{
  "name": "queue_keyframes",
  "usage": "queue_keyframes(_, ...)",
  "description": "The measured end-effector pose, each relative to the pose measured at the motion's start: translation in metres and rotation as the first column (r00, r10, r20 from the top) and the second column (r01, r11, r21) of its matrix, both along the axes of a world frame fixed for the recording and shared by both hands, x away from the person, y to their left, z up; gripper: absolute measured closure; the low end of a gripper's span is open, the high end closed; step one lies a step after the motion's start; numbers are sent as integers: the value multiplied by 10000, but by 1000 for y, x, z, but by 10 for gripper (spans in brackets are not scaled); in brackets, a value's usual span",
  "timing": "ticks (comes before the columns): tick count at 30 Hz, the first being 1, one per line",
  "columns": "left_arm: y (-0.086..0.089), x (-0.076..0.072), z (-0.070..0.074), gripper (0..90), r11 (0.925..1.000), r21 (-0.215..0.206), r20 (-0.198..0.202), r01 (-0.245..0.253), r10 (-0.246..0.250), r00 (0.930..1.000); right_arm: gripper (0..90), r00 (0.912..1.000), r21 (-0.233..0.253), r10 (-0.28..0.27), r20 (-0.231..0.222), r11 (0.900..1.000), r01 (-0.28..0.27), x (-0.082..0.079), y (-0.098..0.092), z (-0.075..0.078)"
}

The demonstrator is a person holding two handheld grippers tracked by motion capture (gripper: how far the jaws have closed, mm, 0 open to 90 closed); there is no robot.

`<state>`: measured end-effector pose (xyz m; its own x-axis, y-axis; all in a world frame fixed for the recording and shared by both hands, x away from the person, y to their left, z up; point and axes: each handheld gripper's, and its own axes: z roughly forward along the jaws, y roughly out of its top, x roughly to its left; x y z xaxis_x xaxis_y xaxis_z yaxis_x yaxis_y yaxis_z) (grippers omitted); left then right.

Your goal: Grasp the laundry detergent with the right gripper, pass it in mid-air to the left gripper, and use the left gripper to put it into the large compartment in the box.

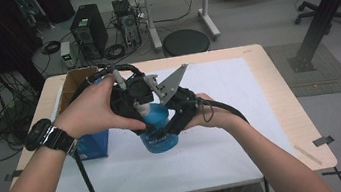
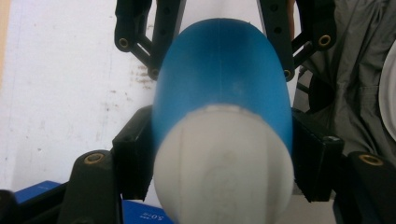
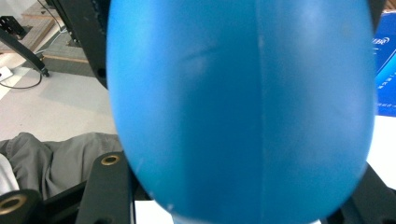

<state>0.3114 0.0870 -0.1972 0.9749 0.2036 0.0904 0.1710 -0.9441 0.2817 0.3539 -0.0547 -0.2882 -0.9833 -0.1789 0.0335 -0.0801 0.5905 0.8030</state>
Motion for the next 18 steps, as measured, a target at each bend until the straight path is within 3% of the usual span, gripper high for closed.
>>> queue_keyframes(11, -1, 1, 2, 377, 9999, 39, -52, -158, 158, 9999, 425, 10000, -52, -53, -21, 10000, 53, 0, 0, 0)
queue_keyframes(18, -3, 4, 5, 379, 9994, 34, -299, -357, 358, 9989, 419, 9995, 49, 82, -291, 10000, -81, 1, -1, 1)
